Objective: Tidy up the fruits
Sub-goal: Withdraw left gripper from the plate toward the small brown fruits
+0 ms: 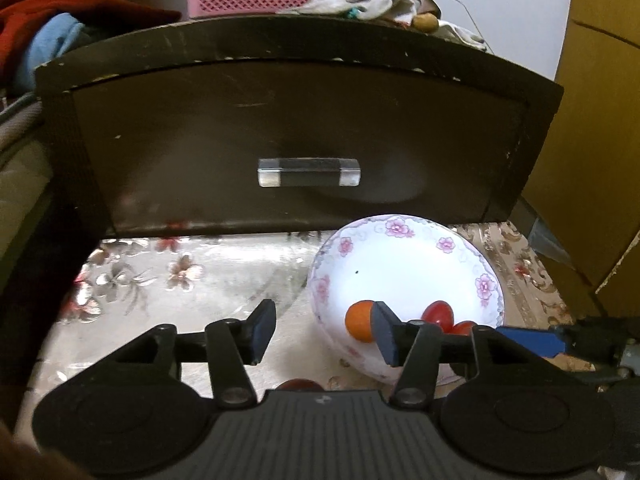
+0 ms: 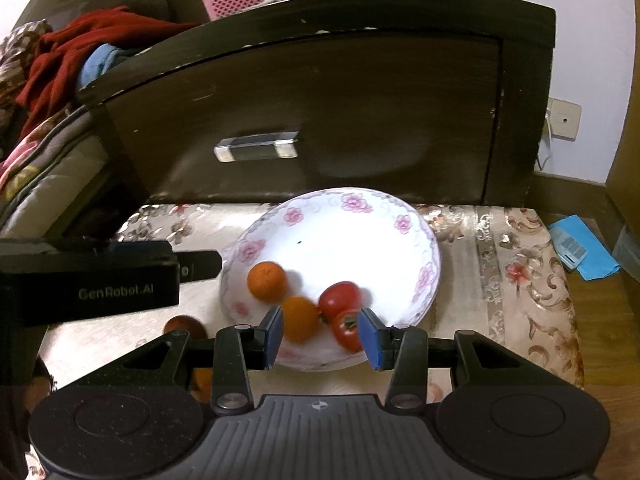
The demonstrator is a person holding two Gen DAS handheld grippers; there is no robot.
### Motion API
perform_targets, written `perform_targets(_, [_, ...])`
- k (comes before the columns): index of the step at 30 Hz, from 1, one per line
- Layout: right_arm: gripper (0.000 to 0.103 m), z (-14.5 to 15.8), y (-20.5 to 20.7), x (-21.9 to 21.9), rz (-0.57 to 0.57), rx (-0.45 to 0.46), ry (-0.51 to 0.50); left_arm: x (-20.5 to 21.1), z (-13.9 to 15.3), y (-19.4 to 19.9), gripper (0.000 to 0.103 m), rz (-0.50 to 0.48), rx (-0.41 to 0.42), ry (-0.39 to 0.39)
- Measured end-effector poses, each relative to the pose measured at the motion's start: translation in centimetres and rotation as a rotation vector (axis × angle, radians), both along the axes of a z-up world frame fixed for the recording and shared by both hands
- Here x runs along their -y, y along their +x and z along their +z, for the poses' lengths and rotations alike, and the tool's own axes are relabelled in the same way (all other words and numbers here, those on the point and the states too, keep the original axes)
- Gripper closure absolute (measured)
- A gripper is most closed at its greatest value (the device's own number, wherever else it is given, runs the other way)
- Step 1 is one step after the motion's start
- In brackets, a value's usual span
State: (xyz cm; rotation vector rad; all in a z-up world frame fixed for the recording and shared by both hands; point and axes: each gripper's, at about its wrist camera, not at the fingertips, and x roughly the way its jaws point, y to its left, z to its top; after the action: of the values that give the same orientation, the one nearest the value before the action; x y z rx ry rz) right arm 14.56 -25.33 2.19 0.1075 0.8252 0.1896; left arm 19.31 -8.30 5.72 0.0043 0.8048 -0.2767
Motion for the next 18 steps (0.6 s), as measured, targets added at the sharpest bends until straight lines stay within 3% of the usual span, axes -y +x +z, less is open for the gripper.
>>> perform_targets(18, [0.067,-1.4,-3.2,-4.0,0.130,-0.067,-0.035,-4.2,-1.1,-5.7,0.038,-0.025,-0.086,0.007])
